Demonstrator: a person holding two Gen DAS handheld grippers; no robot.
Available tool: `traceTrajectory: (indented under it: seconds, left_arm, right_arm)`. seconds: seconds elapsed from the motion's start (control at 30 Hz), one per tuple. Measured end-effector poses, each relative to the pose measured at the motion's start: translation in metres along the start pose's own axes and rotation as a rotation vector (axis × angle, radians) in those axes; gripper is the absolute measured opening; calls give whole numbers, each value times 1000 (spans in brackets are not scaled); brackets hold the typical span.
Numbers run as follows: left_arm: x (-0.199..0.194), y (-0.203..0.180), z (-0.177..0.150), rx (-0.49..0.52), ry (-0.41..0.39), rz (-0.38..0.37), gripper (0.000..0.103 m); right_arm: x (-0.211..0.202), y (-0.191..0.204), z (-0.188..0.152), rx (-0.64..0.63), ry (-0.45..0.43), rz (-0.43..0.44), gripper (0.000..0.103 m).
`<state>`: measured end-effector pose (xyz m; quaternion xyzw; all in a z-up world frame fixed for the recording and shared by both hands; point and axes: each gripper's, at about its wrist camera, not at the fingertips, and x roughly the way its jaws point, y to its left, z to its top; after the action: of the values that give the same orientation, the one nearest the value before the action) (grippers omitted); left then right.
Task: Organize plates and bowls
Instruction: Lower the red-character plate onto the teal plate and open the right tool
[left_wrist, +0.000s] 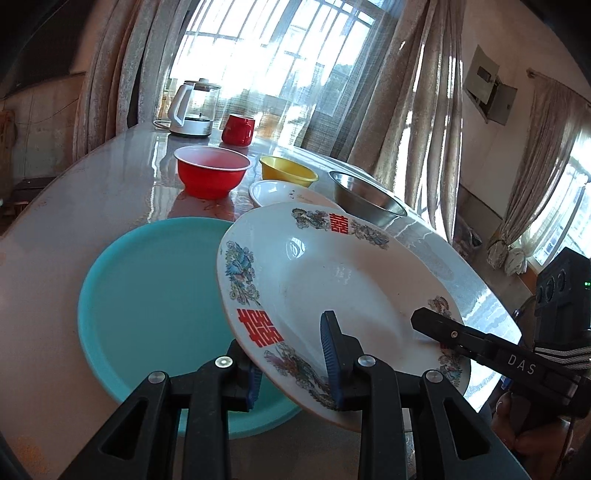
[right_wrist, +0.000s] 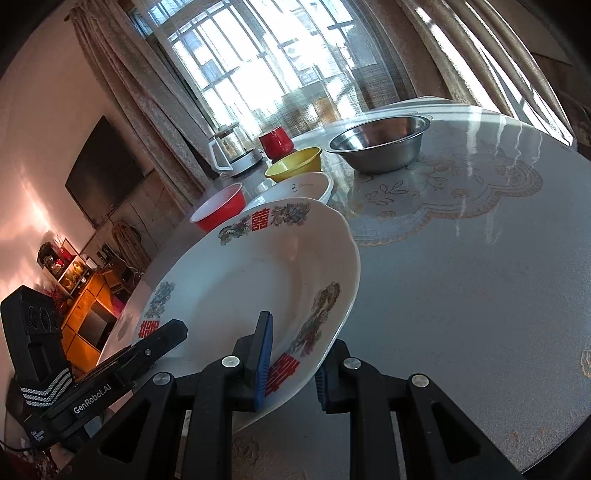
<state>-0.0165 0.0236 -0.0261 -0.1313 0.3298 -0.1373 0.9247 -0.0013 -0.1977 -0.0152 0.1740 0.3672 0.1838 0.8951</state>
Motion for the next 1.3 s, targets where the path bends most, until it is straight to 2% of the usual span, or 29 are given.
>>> traceTrajectory:
  seconds: [0.37,0.53,1.13,1.3]
  left_arm:
    - [-17,64,-3,-108,-26,124,30]
    - [-16,79,-4,-131,-18,152,31]
    - [-5,70,-3,-73,5,174,33]
    - [-3,64,-5,-34,6,177,42]
  right_arm:
    - [54,52,-2,-70,97,88,20]
    - [75,65,-2,-84,126,99,20]
    - [77,56,-5,-20,121,92,23]
    - [72,53,-4,-19,99,91,27]
